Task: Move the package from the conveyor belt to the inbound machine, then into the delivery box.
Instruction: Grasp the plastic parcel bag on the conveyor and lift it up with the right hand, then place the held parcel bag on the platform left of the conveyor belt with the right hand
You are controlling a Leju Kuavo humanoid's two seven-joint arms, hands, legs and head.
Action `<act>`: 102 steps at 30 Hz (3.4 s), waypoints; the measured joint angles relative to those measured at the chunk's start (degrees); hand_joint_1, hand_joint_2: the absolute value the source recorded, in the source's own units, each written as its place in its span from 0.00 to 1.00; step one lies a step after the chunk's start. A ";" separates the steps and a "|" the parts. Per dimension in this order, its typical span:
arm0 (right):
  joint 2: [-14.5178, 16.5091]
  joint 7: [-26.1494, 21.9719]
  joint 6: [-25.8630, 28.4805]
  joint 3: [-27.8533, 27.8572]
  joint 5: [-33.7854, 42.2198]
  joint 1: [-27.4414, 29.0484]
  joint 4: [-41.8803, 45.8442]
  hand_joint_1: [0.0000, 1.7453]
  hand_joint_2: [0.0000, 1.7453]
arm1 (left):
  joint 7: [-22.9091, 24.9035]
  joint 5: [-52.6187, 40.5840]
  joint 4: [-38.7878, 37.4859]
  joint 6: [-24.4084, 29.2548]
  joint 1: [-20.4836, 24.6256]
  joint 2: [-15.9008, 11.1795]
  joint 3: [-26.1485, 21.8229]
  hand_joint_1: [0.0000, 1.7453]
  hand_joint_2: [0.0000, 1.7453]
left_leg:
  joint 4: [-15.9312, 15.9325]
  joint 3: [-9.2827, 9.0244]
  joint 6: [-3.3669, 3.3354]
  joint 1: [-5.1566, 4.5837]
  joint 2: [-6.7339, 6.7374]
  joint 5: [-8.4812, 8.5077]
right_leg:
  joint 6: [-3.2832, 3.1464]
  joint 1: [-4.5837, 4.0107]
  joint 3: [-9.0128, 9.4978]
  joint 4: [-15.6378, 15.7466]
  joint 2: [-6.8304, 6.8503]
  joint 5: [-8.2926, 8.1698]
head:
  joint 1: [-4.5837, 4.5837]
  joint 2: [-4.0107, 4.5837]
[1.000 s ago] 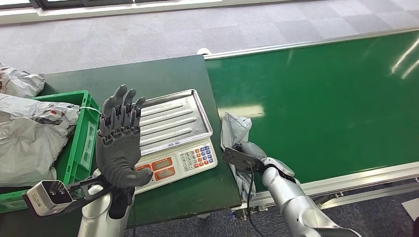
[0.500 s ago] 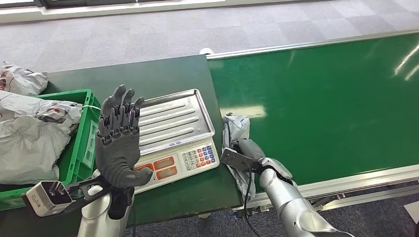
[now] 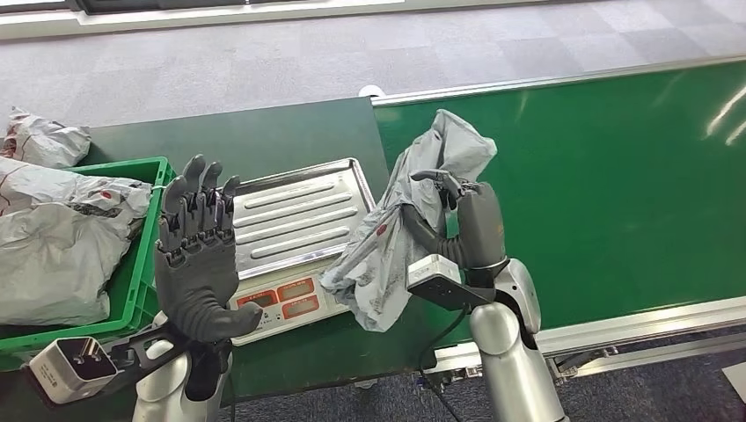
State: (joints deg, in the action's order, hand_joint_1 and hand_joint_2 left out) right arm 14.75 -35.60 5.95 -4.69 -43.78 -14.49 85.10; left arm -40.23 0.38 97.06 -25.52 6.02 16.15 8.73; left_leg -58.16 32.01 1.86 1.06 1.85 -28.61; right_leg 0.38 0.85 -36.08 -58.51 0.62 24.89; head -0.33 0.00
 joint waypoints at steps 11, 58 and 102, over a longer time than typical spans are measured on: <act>0.58 2.78 12.30 -0.85 1.94 2.61 10.71 1.00 1.00 | 0.02 -0.38 1.01 0.87 -0.88 0.04 0.01 0.00 1.00 | -0.05 -0.02 -0.07 -0.06 -0.12 0.04 | 0.02 0.04 0.07 0.01 0.11 -0.01 | 0.00 0.00; 6.34 13.13 4.41 -17.85 16.15 -31.08 -56.30 0.00 0.25 | 0.04 0.66 -4.70 -0.72 2.38 0.37 4.21 0.00 1.00 | -0.04 0.09 -0.16 -0.09 -0.36 0.38 | 0.02 0.05 0.05 0.00 0.25 -0.19 | 0.00 0.00; 2.45 5.31 21.52 -12.69 5.57 -20.36 -31.06 0.00 1.00 | 0.02 -3.11 -6.88 -0.76 2.47 0.37 3.49 0.00 1.00 | -0.06 0.11 -0.16 -0.11 -0.39 0.38 | 0.02 0.05 0.02 0.01 0.26 -0.20 | 0.00 0.00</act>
State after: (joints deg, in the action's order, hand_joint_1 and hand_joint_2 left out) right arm 17.20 -30.30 27.47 -17.38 -38.21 -34.85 54.04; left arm -40.22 -2.73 90.18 -26.28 8.49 16.52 12.22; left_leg -58.22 32.12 1.70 0.95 1.46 -28.23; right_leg 0.41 0.90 -36.06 -58.50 0.88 24.70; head -0.33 0.00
